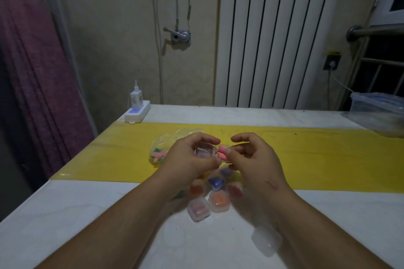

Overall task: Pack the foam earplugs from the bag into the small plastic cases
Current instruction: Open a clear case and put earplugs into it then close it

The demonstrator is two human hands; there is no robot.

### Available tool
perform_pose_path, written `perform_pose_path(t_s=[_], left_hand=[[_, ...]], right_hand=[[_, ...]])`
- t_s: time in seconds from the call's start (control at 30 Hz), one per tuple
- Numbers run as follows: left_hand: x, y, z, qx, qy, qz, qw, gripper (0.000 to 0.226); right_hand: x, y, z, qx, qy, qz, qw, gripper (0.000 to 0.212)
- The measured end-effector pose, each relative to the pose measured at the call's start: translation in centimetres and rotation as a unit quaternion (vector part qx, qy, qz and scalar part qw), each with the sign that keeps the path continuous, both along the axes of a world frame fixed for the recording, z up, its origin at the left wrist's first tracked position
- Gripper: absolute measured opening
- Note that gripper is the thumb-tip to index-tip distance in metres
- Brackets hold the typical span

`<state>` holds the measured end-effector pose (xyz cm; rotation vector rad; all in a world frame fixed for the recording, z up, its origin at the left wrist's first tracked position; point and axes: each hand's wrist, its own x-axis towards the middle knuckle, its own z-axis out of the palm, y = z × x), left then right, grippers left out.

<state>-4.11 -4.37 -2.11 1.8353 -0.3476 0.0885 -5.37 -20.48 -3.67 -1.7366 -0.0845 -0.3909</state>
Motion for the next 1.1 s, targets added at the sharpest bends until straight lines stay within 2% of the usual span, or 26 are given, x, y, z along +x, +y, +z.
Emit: perform_pose_path(t_s=[0.13, 0.27, 0.37, 0.57, 0.63, 0.73, 0.83, 1.1], left_hand=[[-0.3, -0.1, 0.2, -0.023, 0.012, -0.011, 1.000, 0.050], [-0.5, -0.2, 0.9, -0.152, 0.097, -0.043, 0.983, 0.027], [-0.4, -0.1, 0.9, -0.217, 0.126, -0.077, 0.965, 0.031], [-0.7, -0.3, 0.7, -0.140, 0.090, -0.075, 0.983, 0.032], [-0.7, -0.3, 0.7, -0.141, 0.087, -0.065, 0.984, 0.032], [-0.7, -0.1, 0.8, -0.123, 0.072, -0.054, 0.988, 0.034], [-0.6, -0.2, 0.6, -0.095, 0.046, -0.036, 0.994, 0.035], [0.1, 0.2, 0.4, -0.099, 0.017, 0.074, 0.992, 0.020]], right_hand=[[0.0, 0.0, 0.4, 0.037, 0.002, 0.008, 0.999, 0.023], [0.2, -0.2, 0.3, 0.067, 0.005, -0.012, 0.998, 0.022], [0.3, -0.3, 0.4, 0.081, -0.003, -0.014, 0.997, 0.020], [0.3, -0.3, 0.2, 0.111, 0.004, 0.017, 0.994, 0.003], [0.2, -0.2, 0.3, 0.140, 0.014, 0.032, 0.990, 0.018], [0.3, -0.3, 0.2, 0.086, 0.010, 0.040, 0.995, 0.010], [0.5, -0.4, 0.0, 0.026, 0.007, 0.020, 0.999, 0.019], [0.8, -1.4, 0.0, -0.025, 0.031, -0.001, 0.999, 0.009]])
